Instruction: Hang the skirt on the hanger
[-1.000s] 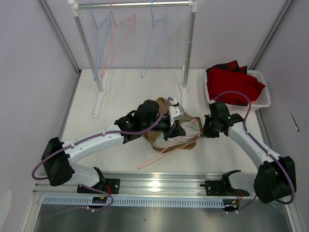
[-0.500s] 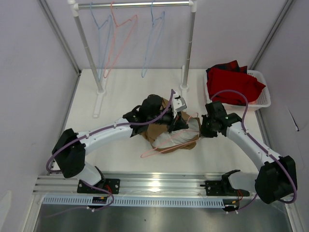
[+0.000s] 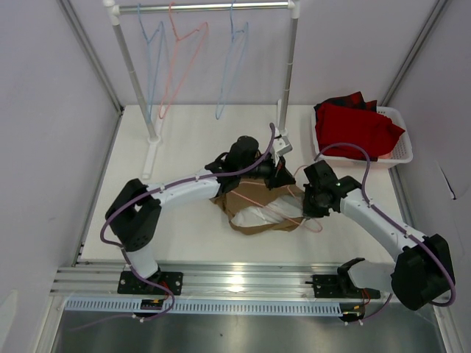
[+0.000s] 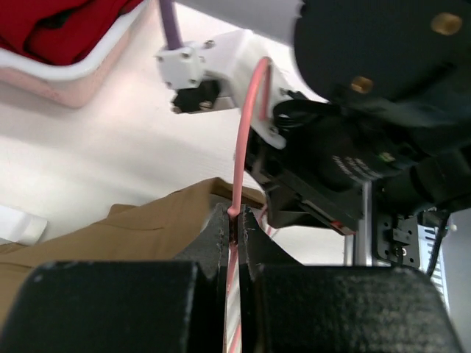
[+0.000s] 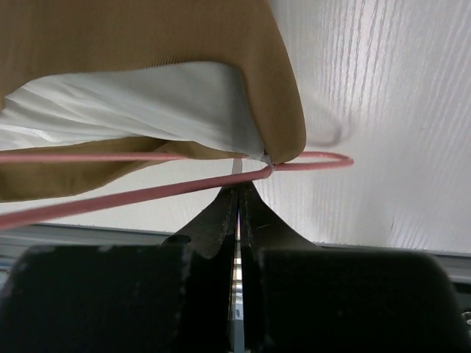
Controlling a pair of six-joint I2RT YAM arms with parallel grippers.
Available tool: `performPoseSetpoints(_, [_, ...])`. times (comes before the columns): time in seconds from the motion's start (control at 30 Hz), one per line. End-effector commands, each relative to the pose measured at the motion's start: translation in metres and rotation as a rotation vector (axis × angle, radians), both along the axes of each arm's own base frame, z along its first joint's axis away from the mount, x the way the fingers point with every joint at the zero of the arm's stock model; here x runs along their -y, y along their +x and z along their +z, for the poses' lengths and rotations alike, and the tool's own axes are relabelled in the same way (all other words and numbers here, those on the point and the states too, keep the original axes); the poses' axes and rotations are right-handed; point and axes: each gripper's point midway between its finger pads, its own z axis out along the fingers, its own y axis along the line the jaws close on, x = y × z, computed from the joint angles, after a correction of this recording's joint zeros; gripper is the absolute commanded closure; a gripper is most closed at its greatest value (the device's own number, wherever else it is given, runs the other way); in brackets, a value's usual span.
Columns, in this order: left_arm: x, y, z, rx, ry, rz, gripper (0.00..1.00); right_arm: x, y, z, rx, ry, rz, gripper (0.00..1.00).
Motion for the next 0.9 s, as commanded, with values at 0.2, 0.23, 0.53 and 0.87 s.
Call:
performPoseSetpoints(0.2, [-0.003, -0.012, -0.053, -0.127, 0.066, 0.007, 1.00, -0.009, 0.015, -0.002, 0.131, 0.074, -0.046, 0.87])
performPoseSetpoints(0.23, [-0.005, -0.013, -0.058, -0.136, 0.070, 0.018, 1.00, -0.010, 0.016, 0.000, 0.145, 0.081, -0.048, 0.81])
performPoseSetpoints(0.53, [-0.011, -0.017, -0.066, -0.131, 0.053, 0.033, 1.00, -0.015, 0.023, 0.048, 0.331, 0.178, -0.013, 0.52])
performPoseSetpoints(0.87, [-0.008, -0.016, -0.066, -0.123, 0.071, 0.011, 1.00, -0.067, 0.046, 0.075, 0.531, 0.373, 0.255, 0.48])
